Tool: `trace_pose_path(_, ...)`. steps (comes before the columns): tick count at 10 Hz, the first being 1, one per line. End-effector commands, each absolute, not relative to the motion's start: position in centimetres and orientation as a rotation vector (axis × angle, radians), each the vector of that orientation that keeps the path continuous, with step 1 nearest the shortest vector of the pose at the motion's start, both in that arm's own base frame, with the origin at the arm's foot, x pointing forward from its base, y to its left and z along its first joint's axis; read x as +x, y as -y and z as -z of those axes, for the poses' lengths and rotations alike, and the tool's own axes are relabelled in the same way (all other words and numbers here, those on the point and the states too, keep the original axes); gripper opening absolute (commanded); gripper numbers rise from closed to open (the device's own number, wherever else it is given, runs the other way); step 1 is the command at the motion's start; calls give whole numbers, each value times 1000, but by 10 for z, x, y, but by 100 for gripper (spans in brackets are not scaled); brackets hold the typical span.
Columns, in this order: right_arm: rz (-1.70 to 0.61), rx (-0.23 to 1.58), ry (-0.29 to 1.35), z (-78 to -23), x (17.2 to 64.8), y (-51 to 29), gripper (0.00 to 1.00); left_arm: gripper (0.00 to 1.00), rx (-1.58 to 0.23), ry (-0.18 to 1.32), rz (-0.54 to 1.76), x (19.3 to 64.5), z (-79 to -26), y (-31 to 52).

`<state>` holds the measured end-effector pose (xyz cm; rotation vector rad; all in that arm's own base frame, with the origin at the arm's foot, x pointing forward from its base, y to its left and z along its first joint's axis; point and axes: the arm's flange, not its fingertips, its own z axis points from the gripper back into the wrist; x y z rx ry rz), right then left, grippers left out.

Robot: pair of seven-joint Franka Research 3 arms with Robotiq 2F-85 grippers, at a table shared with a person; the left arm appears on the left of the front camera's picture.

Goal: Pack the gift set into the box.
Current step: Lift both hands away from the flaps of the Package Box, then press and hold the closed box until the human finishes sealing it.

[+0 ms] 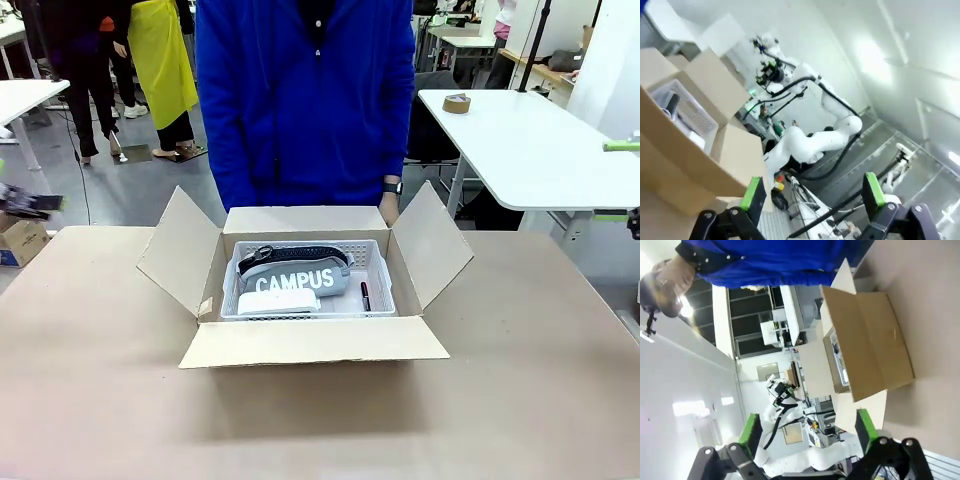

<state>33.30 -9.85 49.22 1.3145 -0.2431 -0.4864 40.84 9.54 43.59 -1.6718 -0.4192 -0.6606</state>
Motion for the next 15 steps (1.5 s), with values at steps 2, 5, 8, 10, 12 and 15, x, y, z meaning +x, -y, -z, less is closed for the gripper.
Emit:
trace_pose_path(2, 434, 1322, 289, -507, 327, 95, 100, 100, -1626, 428, 689, 397, -452, -110)
trace_pose_path(5, 434, 1322, 289, -507, 327, 95, 100, 100, -1626, 428, 689, 397, -452, -110)
trace_pose_path(8, 434, 1322, 289, -507, 327, 95, 100, 100, -1626, 428, 689, 397, -452, -110)
trace_pose_path(10, 434, 1322, 289, -507, 327, 95, 100, 100, -1626, 428, 689, 397, -452, -110)
trace_pose_path(12, 434, 1322, 289, -507, 327, 95, 100, 100, -1626, 428, 689, 397, -452, -110)
trace_pose_path(15, 434, 1322, 289, -507, 327, 95, 100, 100, -1626, 428, 689, 397, -452, -110)
